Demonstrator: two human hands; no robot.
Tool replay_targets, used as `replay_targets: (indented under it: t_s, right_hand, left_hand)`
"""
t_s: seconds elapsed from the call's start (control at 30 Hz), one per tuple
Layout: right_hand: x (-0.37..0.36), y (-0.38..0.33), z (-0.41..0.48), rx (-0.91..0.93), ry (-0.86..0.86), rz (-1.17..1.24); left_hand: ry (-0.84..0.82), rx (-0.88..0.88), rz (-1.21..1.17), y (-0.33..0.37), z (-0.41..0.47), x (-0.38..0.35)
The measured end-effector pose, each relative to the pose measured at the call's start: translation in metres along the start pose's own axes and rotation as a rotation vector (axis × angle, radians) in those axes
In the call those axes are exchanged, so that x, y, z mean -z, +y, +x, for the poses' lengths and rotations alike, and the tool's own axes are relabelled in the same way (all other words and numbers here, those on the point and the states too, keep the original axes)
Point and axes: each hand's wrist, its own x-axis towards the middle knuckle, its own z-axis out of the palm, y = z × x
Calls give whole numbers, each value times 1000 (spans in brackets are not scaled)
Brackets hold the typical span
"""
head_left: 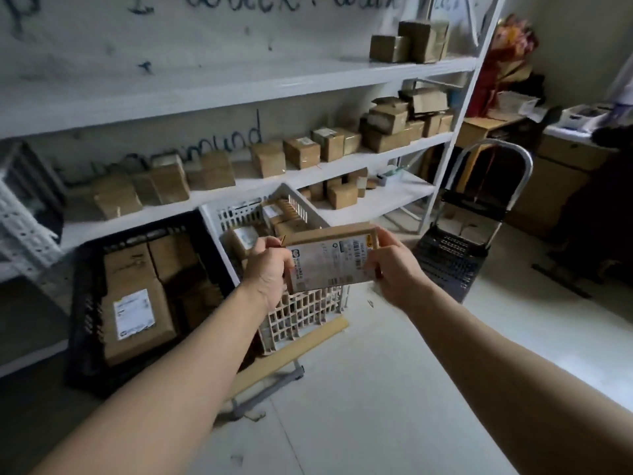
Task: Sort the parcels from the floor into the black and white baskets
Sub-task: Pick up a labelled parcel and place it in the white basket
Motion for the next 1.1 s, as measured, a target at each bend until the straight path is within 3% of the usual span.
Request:
replay_targets:
  t_s: [0.3,0.47,0.8,1.1]
  right_hand:
    - [-59,7,101,-21,-24,-26]
    - [-82,13,158,-182,-53,-161]
    - [-110,18,291,-425,-296,-197]
    - [-101,66,357,-673,-265,-531]
  left_hand:
    - [0,-21,163,14,113,34]
    - [85,27,154,20,176,50]
    - [313,69,167,26,287,46]
    - [446,520,304,-46,320,55]
